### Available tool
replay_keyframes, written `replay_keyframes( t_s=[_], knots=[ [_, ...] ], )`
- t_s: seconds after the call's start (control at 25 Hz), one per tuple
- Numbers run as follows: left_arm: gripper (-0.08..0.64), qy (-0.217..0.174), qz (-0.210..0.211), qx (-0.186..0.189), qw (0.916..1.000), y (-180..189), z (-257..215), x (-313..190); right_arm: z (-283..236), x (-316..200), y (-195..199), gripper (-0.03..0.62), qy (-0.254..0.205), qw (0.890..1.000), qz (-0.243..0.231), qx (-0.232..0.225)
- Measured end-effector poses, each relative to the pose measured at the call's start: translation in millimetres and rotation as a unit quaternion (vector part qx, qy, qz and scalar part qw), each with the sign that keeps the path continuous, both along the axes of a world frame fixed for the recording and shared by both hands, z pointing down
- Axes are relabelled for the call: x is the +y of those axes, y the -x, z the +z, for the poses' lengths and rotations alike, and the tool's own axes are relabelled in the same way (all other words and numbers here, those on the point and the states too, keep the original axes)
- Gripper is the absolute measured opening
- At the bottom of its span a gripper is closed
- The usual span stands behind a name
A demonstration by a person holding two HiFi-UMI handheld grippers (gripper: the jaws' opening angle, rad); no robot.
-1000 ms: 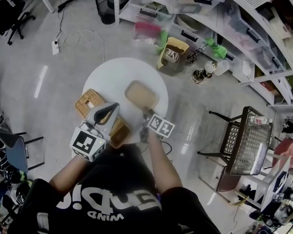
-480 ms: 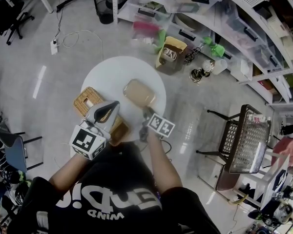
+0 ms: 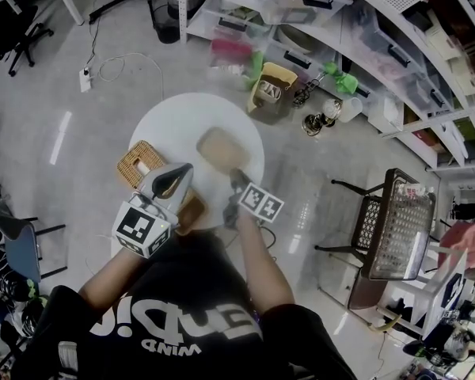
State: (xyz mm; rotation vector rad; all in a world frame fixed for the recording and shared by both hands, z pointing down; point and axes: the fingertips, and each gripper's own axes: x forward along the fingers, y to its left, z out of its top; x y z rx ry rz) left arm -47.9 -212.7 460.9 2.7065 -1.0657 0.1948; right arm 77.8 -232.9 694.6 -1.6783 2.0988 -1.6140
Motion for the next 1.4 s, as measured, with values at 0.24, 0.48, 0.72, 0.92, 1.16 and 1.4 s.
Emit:
replay_keyframes(
  t_s=[0.24,0.48,0.72,0.92,1.16,1.4],
  knots=[
    [0.002,0.004,-0.005,0.001,1.0000,2.6,-0.7,6.0,-23.3,-6.3,-1.8,0.046,-0.030,1.000,0.005,-0.007],
    [0.002,0.007,-0.008,0.001,0.9999,3.1,-0.6,10.5,-58.9,-19.2,-7.4,0.044,-0.074,0.997,0.009,-0.005],
    [0.002,0.010,-0.011,0.001,0.9999,6.8,1.2,14.1,-109.3,-22.3,-7.6,0.043,-0.139,0.990,0.003,-0.001],
    [0.002,0.007,-0.014,0.005,0.9999,7.9,-3.0,12.2,-165.8,-16.1,-10.1,0.043,-0.199,0.980,0.003,0.023],
    [0.002,0.000,-0.014,0.010,0.9999,8.9,-15.6,12.1,-216.8,3.7,-16.9,0.043,-0.248,0.967,0.012,0.063],
    [0.002,-0.009,-0.014,0.014,0.9998,7.8,-27.2,14.4,-252.5,32.6,-26.4,0.043,-0.278,0.955,0.022,0.099]
  ],
)
